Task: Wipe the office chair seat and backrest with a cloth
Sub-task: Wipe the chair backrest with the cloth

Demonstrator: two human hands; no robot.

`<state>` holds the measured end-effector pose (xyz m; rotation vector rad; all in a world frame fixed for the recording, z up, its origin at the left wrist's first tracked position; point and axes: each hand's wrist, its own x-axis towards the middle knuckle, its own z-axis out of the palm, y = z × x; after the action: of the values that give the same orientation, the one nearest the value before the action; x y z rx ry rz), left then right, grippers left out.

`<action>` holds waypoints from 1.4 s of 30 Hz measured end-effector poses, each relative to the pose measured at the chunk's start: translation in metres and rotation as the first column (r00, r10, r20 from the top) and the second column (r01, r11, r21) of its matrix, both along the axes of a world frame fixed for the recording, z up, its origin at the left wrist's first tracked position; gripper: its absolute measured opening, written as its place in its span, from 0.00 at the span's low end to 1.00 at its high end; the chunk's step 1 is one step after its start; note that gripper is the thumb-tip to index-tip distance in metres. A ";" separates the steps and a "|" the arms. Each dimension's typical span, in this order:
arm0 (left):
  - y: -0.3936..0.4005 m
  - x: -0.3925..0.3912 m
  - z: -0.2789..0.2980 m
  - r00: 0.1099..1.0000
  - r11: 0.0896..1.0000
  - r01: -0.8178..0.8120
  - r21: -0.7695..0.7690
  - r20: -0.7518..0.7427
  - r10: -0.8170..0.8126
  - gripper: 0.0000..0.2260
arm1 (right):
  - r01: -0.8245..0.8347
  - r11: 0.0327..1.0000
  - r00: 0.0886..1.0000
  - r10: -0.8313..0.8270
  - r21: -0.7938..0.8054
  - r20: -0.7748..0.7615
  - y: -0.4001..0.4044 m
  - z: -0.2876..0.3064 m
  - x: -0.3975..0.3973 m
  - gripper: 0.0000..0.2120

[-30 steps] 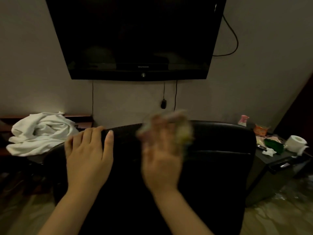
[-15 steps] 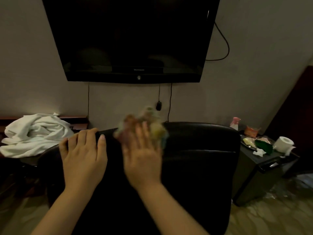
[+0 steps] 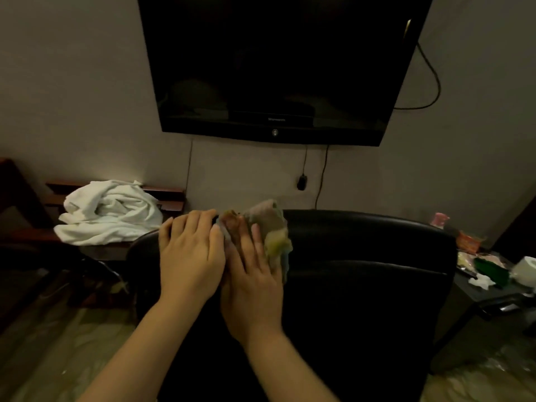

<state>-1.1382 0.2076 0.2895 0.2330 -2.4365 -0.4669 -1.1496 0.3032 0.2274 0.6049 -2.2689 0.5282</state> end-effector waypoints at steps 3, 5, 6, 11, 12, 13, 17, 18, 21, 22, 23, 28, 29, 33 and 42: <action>-0.020 0.011 0.006 0.993 0.988 0.115 0.103 -0.034 -0.112 0.28 | -0.111 0.987 0.993 0.114 0.113 -0.021 0.009 0.001 0.003 0.32; -0.042 0.031 -0.001 0.993 0.965 0.052 0.257 -0.119 -0.022 0.28 | -0.030 1.000 0.999 0.030 0.008 -0.038 0.042 0.011 -0.011 0.27; -0.051 0.045 -0.010 0.989 0.936 -0.009 0.351 -0.137 0.061 0.30 | 0.084 0.987 0.996 -0.081 -0.136 0.023 0.053 0.020 -0.020 0.25; -0.029 0.106 -0.092 0.957 0.754 -0.289 0.589 0.187 0.221 0.58 | -0.150 0.986 0.989 0.149 0.076 0.010 -0.022 0.018 -0.001 0.24; -0.024 0.109 -0.104 0.944 0.733 -0.326 0.597 0.248 0.217 0.64 | -0.316 0.910 0.944 0.331 0.270 -0.012 -0.037 0.008 0.010 0.23; -0.022 0.110 -0.112 0.928 0.705 -0.362 0.610 0.312 0.206 0.66 | -0.394 0.819 0.895 0.445 0.418 -0.029 -0.041 0.001 0.012 0.22; -0.027 0.102 -0.116 0.930 0.657 -0.357 0.664 0.317 0.185 0.64 | -0.265 0.904 0.950 0.304 0.335 -0.069 -0.026 0.011 -0.007 0.22; -0.027 0.099 -0.115 0.938 0.669 -0.335 0.663 0.301 0.172 0.63 | -0.169 0.967 0.984 0.176 0.190 -0.019 -0.028 0.014 -0.007 0.23; -0.029 0.085 -0.115 0.961 0.740 -0.257 0.622 0.242 0.130 0.64 | -0.269 0.899 0.955 0.296 0.345 -0.027 -0.044 0.005 0.001 0.23; -0.031 0.081 -0.116 0.967 0.752 -0.236 0.616 0.223 0.122 0.62 | -0.351 0.783 0.895 0.442 0.514 -0.063 -0.039 0.001 -0.004 0.23; -0.034 0.078 -0.116 0.971 0.746 -0.223 0.627 0.215 0.109 0.61 | -0.370 0.722 0.857 0.508 0.584 -0.084 -0.032 0.006 -0.014 0.22; -0.043 0.061 -0.125 0.941 0.708 -0.183 0.683 0.330 -0.075 0.58 | -0.134 0.977 0.991 0.127 0.164 0.051 -0.028 0.037 -0.023 0.24; -0.042 0.056 -0.129 0.935 0.699 -0.145 0.700 0.328 -0.135 0.57 | -0.270 0.884 0.959 0.282 0.380 0.026 -0.032 0.029 -0.018 0.23; -0.040 0.041 -0.142 0.896 0.579 -0.021 0.815 0.273 -0.351 0.42 | -0.336 0.594 0.868 0.496 0.731 -0.004 -0.019 0.038 -0.035 0.21; -0.020 0.020 -0.158 0.913 0.666 0.033 0.746 0.248 -0.323 0.23 | -0.419 0.433 0.815 0.566 0.798 0.120 -0.010 -0.004 -0.026 0.11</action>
<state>-1.1184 0.1874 0.1311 0.4408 -2.4930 -1.6372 -1.1751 0.2934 0.2235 1.7546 -2.0393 -0.3702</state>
